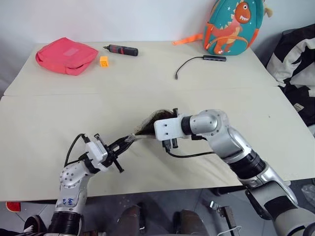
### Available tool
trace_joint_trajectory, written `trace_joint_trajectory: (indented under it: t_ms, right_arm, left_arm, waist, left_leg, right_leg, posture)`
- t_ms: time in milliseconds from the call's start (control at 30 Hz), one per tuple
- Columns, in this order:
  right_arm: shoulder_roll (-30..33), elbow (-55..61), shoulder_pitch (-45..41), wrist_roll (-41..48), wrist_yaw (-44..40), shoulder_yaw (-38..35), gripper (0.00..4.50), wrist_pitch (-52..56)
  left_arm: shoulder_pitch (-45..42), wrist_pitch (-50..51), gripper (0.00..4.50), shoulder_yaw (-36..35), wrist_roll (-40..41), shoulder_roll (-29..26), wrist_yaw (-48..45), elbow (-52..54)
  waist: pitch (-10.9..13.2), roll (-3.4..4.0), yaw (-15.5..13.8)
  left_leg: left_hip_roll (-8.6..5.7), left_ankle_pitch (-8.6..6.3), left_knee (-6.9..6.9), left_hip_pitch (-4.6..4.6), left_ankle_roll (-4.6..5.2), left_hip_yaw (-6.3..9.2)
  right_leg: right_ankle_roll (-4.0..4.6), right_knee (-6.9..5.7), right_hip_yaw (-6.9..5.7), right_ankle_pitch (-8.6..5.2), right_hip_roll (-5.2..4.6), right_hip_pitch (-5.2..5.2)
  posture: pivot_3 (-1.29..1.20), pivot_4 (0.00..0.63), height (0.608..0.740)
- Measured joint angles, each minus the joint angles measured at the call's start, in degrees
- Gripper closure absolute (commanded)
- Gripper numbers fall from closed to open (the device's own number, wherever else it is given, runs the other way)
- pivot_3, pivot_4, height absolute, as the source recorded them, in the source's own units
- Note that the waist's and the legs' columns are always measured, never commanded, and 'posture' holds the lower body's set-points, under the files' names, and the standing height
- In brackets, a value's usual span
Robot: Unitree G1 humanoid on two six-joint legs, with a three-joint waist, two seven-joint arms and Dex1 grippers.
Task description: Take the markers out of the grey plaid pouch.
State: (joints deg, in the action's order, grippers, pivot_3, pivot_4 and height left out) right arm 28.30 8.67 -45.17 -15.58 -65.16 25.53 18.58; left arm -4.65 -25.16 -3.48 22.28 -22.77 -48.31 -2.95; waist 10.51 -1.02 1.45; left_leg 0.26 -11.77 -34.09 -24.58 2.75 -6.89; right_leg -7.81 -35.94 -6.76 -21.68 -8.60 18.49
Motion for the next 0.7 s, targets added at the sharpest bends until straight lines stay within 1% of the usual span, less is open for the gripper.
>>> trace_joint_trajectory:
  t_ms: [67, 133, 467, 633, 700]
  right_arm:
    - [2.09, 2.21, 0.07, 2.41, -1.46, -2.6, 3.98, 1.93]
    - [2.88, 4.57, 0.0, 4.8, -1.94, -5.54, 3.98, 3.46]
    - [3.84, 8.43, -0.08, 14.55, -2.16, -9.53, 3.98, 9.67]
    - [3.72, 10.17, -0.49, 24.19, -0.8, -17.62, 3.98, 17.95]
    - [3.36, 11.23, -0.77, 29.26, 0.39, -21.54, 3.98, 23.53]
  left_arm:
    - [-0.01, 0.03, 4.5, -0.2, 0.15, -0.01, -0.03, -0.18]
    - [-0.01, 0.17, 4.5, -0.47, 0.15, -0.07, -0.07, -1.06]
    - [-1.14, 0.21, 4.5, -0.49, 0.15, -0.06, -0.75, -2.56]
    - [-1.08, 0.19, 4.5, -0.51, 0.12, -0.05, -0.89, -2.56]
    - [-1.03, 0.18, 4.5, -0.52, 0.07, -0.06, -0.88, -2.55]
  waist:
    - [0.0, 0.0, 0.02]
    - [0.0, 0.0, 0.08]
    - [0.0, 0.0, 0.11]
    - [0.0, 0.0, 0.11]
    - [0.0, 0.0, 0.1]
  left_leg:
    - [-0.03, -0.02, 0.0, 0.0, 0.01, 0.01]
    - [0.0, -0.03, 0.0, 0.01, 0.0, 0.0]
    - [0.04, -0.02, 0.0, 0.0, -0.01, 0.0]
    - [0.06, -0.03, 0.0, 0.0, 0.0, 0.01]
    - [0.07, -0.03, 0.0, 0.0, 0.0, 0.02]
  right_leg:
    - [0.0, 0.03, 0.0, 0.0, -0.03, -0.01]
    - [0.0, 0.02, 0.01, 0.0, -0.04, -0.01]
    - [0.0, 0.03, 0.0, 0.0, -0.04, -0.01]
    - [0.01, 0.05, 0.02, 0.0, -0.07, -0.02]
    - [0.01, 0.05, 0.03, 0.0, -0.08, -0.01]
  posture:
    - [0.0, 0.15, 0.74]
    - [0.0, 0.15, 0.74]
    - [0.0, 0.15, 0.74]
    - [0.0, 0.15, 0.74]
    - [0.0, 0.15, 0.74]
